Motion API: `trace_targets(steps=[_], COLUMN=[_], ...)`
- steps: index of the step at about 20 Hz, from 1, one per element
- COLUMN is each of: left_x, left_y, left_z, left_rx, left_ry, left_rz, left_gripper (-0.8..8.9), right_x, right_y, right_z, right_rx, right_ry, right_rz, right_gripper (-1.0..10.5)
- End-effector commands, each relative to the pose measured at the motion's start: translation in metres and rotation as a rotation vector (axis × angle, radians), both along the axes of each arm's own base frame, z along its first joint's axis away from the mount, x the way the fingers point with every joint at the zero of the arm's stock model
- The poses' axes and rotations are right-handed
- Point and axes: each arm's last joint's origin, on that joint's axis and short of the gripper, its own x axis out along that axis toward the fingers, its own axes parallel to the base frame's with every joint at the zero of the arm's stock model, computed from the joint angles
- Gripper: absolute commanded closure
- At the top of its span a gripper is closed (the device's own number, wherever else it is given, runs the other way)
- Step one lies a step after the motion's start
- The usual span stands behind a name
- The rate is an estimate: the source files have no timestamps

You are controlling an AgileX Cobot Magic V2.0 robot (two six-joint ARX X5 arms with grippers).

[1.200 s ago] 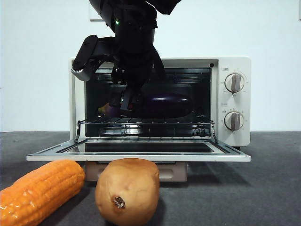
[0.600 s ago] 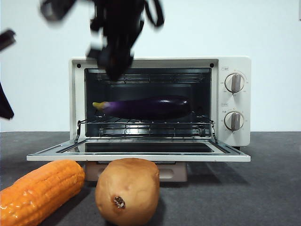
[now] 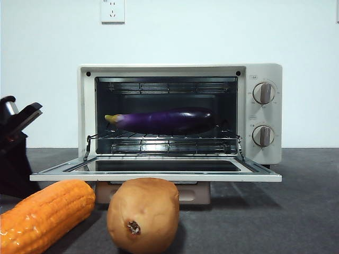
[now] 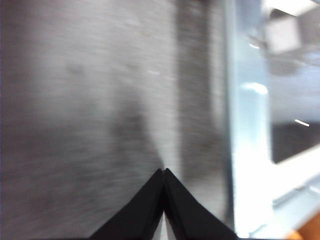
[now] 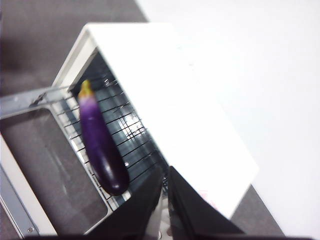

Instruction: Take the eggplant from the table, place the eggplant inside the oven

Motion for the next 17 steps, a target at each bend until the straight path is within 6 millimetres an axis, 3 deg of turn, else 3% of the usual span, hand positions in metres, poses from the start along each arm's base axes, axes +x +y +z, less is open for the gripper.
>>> trace_targets(steps=[1,8,17], left_x=[0.003,0.004,0.012], left_y=[-0.002,0.001,0.018], left_z=[-0.009,-0.010,0.002], left_rx=[-0.054,-0.179,-0.419], left_ry=[0.022,0.015,-0.028], left_rz=[-0.048,-0.115,-0.153], left_gripper=[8.10,8.10,8.10], right_x=[-0.010,-0.028,-0.037], right_y=[-0.015,-0.054,-0.074], right_z=[0.016,0.034,0.039], right_rx=[0.105,0.219,0.271], right_ry=[-0.012,-0.055,-0.055], right_rz=[-0.006,-0.009,-0.019], right_gripper=[9.4,9.4,9.4])
